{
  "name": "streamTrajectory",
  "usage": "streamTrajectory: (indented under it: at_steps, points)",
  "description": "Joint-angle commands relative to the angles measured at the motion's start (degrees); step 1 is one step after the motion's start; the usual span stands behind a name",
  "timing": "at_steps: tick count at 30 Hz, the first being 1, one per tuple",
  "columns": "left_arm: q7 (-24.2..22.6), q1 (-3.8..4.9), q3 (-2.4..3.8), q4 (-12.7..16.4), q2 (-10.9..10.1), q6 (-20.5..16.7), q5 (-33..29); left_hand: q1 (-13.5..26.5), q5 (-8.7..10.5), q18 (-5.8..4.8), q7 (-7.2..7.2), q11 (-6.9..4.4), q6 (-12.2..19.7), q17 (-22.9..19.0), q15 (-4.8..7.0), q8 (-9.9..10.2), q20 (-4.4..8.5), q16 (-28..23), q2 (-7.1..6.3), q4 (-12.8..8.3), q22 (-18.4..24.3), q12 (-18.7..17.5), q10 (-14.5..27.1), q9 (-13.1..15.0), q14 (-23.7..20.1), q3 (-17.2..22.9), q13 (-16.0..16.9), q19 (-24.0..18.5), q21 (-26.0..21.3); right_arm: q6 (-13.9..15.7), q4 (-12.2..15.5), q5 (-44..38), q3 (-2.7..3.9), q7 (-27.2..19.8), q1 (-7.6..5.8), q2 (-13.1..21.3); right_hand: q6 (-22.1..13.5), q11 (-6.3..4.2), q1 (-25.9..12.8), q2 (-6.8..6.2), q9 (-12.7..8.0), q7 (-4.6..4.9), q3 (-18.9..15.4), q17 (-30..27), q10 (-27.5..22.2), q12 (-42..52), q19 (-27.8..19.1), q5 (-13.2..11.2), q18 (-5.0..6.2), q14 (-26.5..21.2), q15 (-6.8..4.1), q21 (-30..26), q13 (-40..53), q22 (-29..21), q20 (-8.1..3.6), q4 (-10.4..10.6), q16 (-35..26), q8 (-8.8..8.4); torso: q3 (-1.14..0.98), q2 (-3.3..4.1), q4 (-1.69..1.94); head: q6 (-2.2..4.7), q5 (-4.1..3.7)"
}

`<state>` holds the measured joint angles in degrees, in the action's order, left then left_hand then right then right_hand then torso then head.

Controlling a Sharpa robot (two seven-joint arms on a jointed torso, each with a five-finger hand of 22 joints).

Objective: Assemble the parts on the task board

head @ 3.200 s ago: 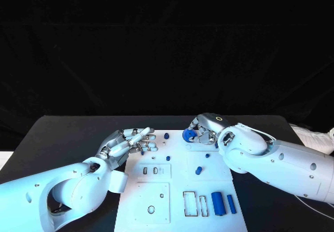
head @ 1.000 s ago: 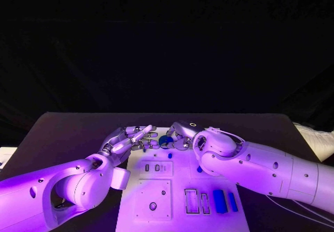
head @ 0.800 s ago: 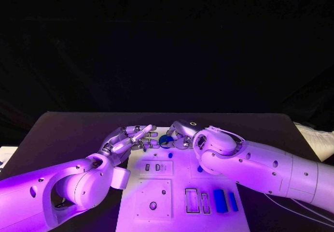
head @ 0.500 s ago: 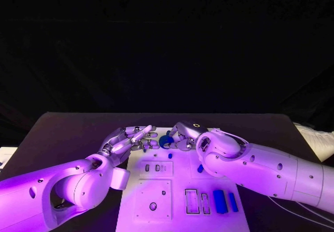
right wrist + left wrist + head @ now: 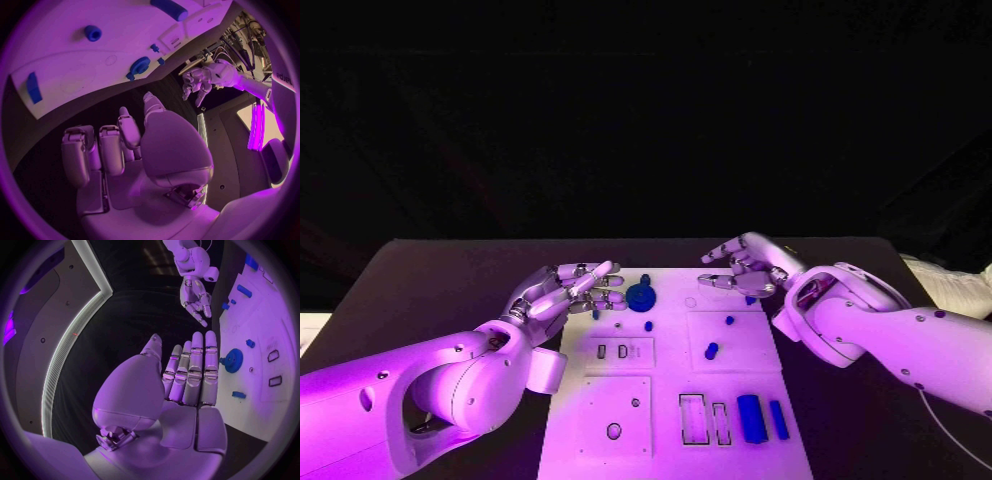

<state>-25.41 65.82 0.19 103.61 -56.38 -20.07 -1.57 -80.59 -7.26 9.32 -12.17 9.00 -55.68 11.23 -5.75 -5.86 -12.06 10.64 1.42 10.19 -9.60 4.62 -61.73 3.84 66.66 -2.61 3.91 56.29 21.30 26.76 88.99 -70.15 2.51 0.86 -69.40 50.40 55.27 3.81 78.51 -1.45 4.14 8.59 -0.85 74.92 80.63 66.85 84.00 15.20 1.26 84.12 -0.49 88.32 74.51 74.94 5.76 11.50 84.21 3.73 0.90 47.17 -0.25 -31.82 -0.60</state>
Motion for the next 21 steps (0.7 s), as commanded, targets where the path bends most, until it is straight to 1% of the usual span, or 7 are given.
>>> streamTrajectory:
  at_steps: [1, 6, 8, 11, 14, 16, 21]
  points:
    - [-0.4, 0.05, 0.03, -0.2, 0.3, 1.2, -0.1, -0.4, -0.15, 1.1, -0.07, 0.04, -0.2, 0.1, -0.14, 0.2, 0.05, -0.3, 0.21, -0.3, 0.1, -0.4, -0.1, 0.0, 0.2, -0.1, 0.0, 0.4, 0.1, -2.1, -0.1, 8.1, 0.05, -6.2, -0.09, 2.1, 0.6, -0.49, 2.4, 0.11, 0.1, -0.1, 0.2, 2.0, 0.2, 0.2, 2.8, -0.5, -0.23, 3.3, -0.27, -0.1, 0.1, 11.0, -0.04, -1.5, 0.0, 0.28, -0.37, -0.4, -0.61, 0.02, -0.18]
    - [-0.5, 0.04, 0.02, -0.4, 0.5, 1.4, -0.1, -0.4, -0.15, 1.1, -0.07, 0.04, -0.2, 0.1, -0.14, 0.2, 0.05, -0.3, 0.21, -0.3, 0.1, -0.4, -0.1, 0.0, 0.2, -0.1, 0.0, 0.4, 0.1, -5.9, -1.3, 5.9, 0.02, -7.0, 0.55, 5.2, 1.3, -0.62, 4.6, -0.93, 0.1, -0.21, 0.4, 3.0, 1.0, 2.0, 3.0, -1.3, -0.28, 3.5, -0.38, 0.0, 1.3, 11.2, -0.16, -3.6, 0.4, 0.32, -0.71, -0.51, -0.93, -0.09, -0.24]
    - [-0.5, 0.03, 0.02, -0.6, 0.5, 1.4, -0.1, -0.4, -0.15, 1.1, -0.07, 0.04, -0.2, 0.1, -0.14, 0.2, 0.05, -0.3, 0.21, -0.3, 0.1, -0.4, -0.1, 0.0, 0.2, -0.1, 0.0, 0.4, 0.1, -6.5, -1.8, 4.7, 0.0, -7.2, 0.98, 5.9, 1.4, -0.64, 5.0, -1.1, 0.1, -0.23, 0.4, 3.2, 1.1, 2.1, 3.0, -1.4, -0.29, 3.5, -0.4, 0.0, 1.4, 11.3, -0.18, -4.0, 0.5, 0.3, -0.8, -0.54, -1.03, -0.12, -0.23]
    - [-0.5, 0.02, 0.01, -0.7, 0.6, 1.4, -0.1, -0.4, -0.15, 1.1, -0.07, 0.04, -0.2, 0.1, -0.14, 0.2, 0.05, -0.3, 0.21, -0.3, 0.1, -0.4, -0.1, 0.0, 0.2, -0.1, 0.0, 0.4, 0.1, -6.8, -2.7, 2.9, -0.01, -7.2, 1.83, 6.6, 1.4, -0.65, 5.2, -1.32, 0.1, -0.23, 0.3, 3.3, 1.1, 2.2, 3.0, -1.4, -0.29, 3.6, -0.4, 0.0, 1.5, 11.3, -0.19, -4.3, 0.6, 0.27, -0.72, -0.56, -0.99, -0.15, -0.35]
    - [-0.5, 0.01, 0.01, -0.9, 0.6, 1.4, -0.1, -0.4, -0.15, 1.1, -0.07, 0.04, -0.2, 0.1, -0.14, 0.2, 0.05, -0.3, 0.21, -0.3, 0.1, -0.4, -0.1, 0.0, 0.2, -0.1, 0.0, 0.4, 0.1, -6.6, -3.6, 1.4, -0.02, -6.8, 2.47, 6.9, 1.4, -0.64, 5.3, -1.54, 0.1, -0.23, 0.2, 3.4, 1.1, 2.2, 3.0, -1.6, -0.3, 3.6, -0.4, 0.0, 1.5, 11.3, -0.19, -4.5, 0.6, 0.21, -0.9, -0.56, -1.06, -0.19, -0.28]
    - [-0.5, 0.01, 0.01, -0.9, 0.7, 1.5, -0.1, -0.4, -0.15, 1.1, -0.07, 0.04, -0.2, 0.1, -0.14, 0.2, 0.05, -0.3, 0.21, -0.3, 0.1, -0.4, -0.1, 0.0, 0.2, -0.1, 0.0, 0.4, 0.1, -6.3, -4.4, 0.6, -0.02, -6.5, 2.72, 6.8, 1.4, -0.64, 5.3, -1.62, 0.1, -0.23, 0.2, 3.5, 1.1, 2.1, 3.0, -1.6, -0.3, 3.6, -0.4, 0.0, 1.5, 11.3, -0.2, -4.5, 0.6, 0.18, -0.78, -0.51, -0.97, -0.18, -0.36]
    - [-0.5, -0.01, 0.0, -1.1, 0.8, 1.5, -0.1, -0.4, -0.15, 1.1, -0.05, 0.03, -0.3, 0.1, -0.14, 0.2, 0.05, -0.3, 0.22, -0.3, 0.1, -0.4, -0.1, 0.0, 0.2, -0.1, 0.0, 0.4, 0.1, -6.1, -6.0, -0.3, -0.02, -6.2, 3.03, 6.5, 1.3, -0.63, 5.4, -1.71, 0.1, -0.22, 0.1, 3.5, 1.1, 2.1, 3.1, -1.8, -0.32, 3.6, -0.4, 0.0, 1.5, 11.4, -0.2, -4.6, 0.7, 0.11, -0.69, -0.54, -0.86, -0.26, -0.35]
